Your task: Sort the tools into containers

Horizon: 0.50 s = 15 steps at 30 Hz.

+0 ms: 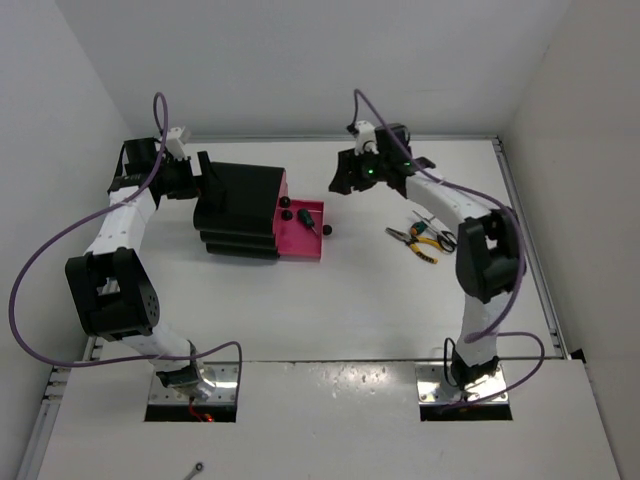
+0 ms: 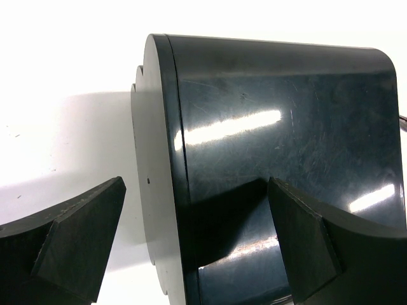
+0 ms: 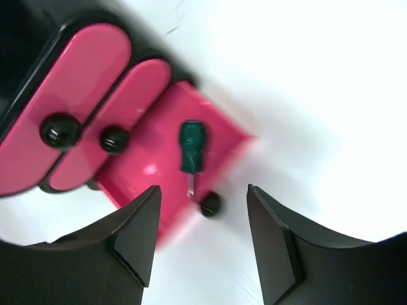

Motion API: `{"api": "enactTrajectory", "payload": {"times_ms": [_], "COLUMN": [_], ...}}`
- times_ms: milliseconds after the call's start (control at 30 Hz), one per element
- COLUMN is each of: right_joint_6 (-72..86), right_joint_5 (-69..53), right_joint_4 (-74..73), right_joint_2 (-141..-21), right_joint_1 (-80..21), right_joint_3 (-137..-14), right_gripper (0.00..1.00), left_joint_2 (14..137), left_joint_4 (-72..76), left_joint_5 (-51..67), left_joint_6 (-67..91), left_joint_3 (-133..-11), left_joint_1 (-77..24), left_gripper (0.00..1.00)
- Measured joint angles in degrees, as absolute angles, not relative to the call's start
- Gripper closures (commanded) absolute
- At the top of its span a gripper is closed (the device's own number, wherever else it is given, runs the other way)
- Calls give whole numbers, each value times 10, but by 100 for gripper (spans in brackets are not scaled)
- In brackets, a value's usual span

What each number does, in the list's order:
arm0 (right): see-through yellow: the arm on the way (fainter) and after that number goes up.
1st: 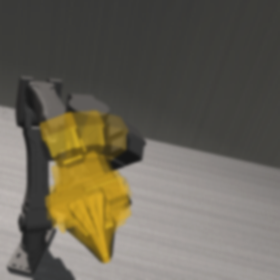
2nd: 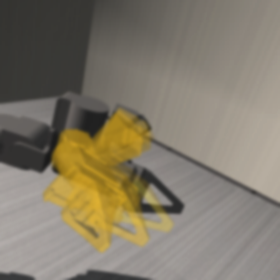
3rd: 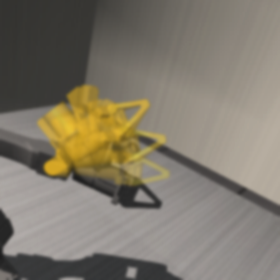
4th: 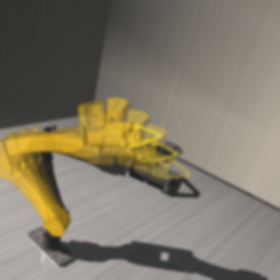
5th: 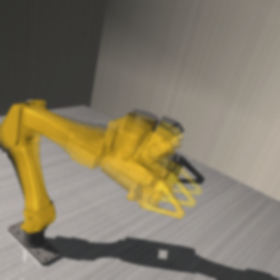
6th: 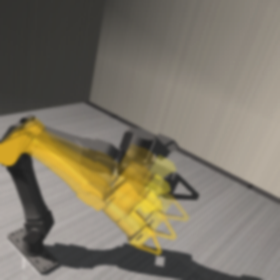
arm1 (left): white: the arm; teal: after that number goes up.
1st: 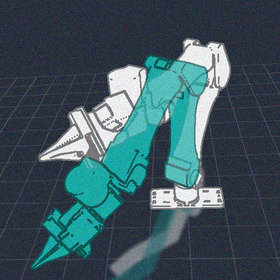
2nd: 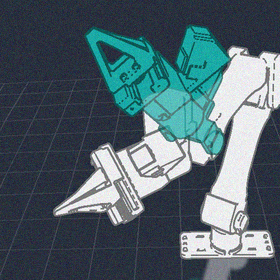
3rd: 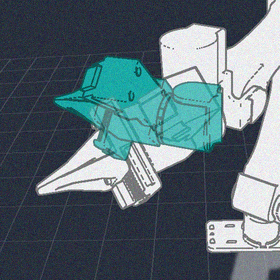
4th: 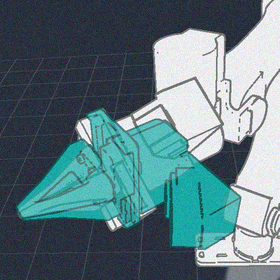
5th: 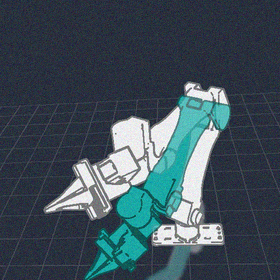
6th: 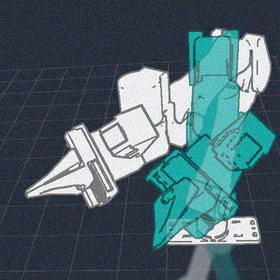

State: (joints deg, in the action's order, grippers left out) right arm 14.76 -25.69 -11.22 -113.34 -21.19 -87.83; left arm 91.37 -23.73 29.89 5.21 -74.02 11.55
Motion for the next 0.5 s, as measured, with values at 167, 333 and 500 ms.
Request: {"api": "enactTrajectory", "payload": {"times_ms": [167,333,500], "right_joint_6": [68,39,111], "right_joint_5": [-211,-169,-148], "right_joint_4": [-157,-222,-259], "right_joint_2": [-1050,-1040,-1025], "right_joint_1": [-143,-94,-72], "right_joint_3": [-830,-781,-713], "right_gripper": [48,43,46], "left_joint_2": [914,914,914], "left_joint_4": [-237,-236,-236], "left_joint_5": [299,297,296], "left_joint_6": [52,52,52], "left_joint_3": [-740,-740,-740], "left_joint_1": [116,112,112], "left_gripper": [0,0,0]}}
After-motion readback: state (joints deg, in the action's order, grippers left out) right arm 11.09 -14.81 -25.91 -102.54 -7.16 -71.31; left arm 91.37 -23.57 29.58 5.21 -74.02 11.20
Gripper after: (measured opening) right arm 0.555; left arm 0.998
